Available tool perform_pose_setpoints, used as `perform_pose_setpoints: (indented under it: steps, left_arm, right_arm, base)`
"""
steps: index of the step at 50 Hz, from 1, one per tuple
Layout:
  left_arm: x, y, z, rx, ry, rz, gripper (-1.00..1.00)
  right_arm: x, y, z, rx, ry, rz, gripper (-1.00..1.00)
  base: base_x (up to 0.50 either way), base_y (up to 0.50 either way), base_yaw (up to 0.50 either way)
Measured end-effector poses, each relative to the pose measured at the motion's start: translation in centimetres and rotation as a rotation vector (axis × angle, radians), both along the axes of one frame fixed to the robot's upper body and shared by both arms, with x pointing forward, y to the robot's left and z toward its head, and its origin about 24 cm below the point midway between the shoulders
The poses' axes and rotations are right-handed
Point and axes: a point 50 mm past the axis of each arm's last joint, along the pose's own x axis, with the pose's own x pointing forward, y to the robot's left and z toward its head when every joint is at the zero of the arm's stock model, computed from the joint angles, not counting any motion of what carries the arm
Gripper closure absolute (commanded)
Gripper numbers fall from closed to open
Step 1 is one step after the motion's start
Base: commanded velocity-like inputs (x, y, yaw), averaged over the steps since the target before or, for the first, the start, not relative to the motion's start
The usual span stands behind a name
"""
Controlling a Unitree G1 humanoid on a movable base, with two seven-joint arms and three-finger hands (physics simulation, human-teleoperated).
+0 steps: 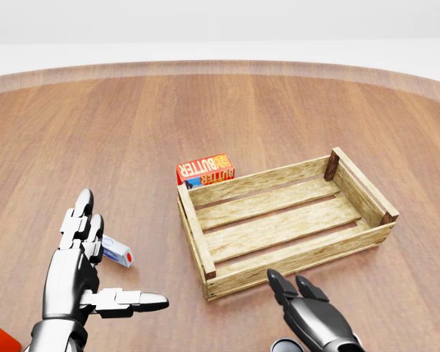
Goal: Pick up the tomato sauce, and put it in the wooden tray.
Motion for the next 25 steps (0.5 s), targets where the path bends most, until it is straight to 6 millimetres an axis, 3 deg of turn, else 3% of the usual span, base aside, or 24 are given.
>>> perform_pose_setpoints:
  steps: [15, 16, 17, 25]
  left_arm:
    - [0.00, 0.00, 0.00, 0.000, 0.000, 0.000, -1.00]
    - [0.00, 0.00, 0.00, 0.000, 0.000, 0.000, -1.00]
    - [0.00, 0.00, 0.00, 0.000, 0.000, 0.000, -1.00]
    - [0.00, 0.01, 0.00, 0.000, 0.000, 0.000, -1.00]
  right_arm:
    - [0.42, 0.37, -0.26, -0.006, 0.026, 0.022, -1.00]
    - [0.47, 0.42, -0.25, -0.006, 0.027, 0.024, 0.11]
    - [0.53, 0.47, -0.23, -0.005, 0.027, 0.026, 1.00]
    - [0.57, 0.99, -0.11, 0.028, 0.065, 0.050, 1.00]
  base:
    - [0.00, 0.00, 0.00]
    - [0.00, 0.00, 0.00]
    - [0.00, 0.00, 0.00]
    - [0.00, 0.00, 0.00]
